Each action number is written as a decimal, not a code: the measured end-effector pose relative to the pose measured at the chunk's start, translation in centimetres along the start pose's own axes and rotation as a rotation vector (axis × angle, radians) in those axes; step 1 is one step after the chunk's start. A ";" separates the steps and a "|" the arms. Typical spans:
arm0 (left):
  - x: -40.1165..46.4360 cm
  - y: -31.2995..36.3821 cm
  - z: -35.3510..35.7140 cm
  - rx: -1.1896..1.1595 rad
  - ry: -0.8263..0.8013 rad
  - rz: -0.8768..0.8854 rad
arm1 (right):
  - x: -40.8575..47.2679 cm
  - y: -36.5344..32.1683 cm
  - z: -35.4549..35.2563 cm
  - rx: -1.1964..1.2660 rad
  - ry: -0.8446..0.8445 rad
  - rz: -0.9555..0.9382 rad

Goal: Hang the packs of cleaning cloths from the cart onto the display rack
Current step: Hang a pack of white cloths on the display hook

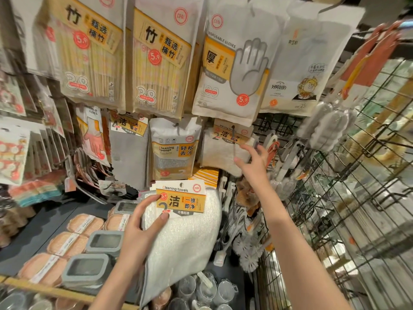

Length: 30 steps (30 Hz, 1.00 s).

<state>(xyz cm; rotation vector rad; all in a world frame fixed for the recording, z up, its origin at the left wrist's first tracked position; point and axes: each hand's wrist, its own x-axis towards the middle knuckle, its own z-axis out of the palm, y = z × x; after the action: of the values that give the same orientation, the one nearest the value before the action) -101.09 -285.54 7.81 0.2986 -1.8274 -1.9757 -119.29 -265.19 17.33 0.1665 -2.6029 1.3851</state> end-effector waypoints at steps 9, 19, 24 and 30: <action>0.3 -0.1 1.0 -0.051 -0.048 -0.055 | -7.0 0.2 1.9 0.056 -0.261 -0.084; 0.1 -0.4 2.1 -0.059 -0.091 -0.077 | -11.5 1.6 2.9 0.119 -0.209 -0.054; 0.0 -0.4 2.1 -0.069 -0.111 -0.082 | -12.5 2.0 3.0 0.172 -0.140 -0.037; 0.1 -0.5 2.3 -0.070 -0.144 -0.063 | -12.7 2.4 3.0 0.180 -0.042 0.022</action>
<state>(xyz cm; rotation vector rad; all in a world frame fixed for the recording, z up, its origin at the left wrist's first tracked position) -102.25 -283.54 7.56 0.1989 -1.8507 -2.1493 -107.64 -266.23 10.94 0.1946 -2.5181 1.6409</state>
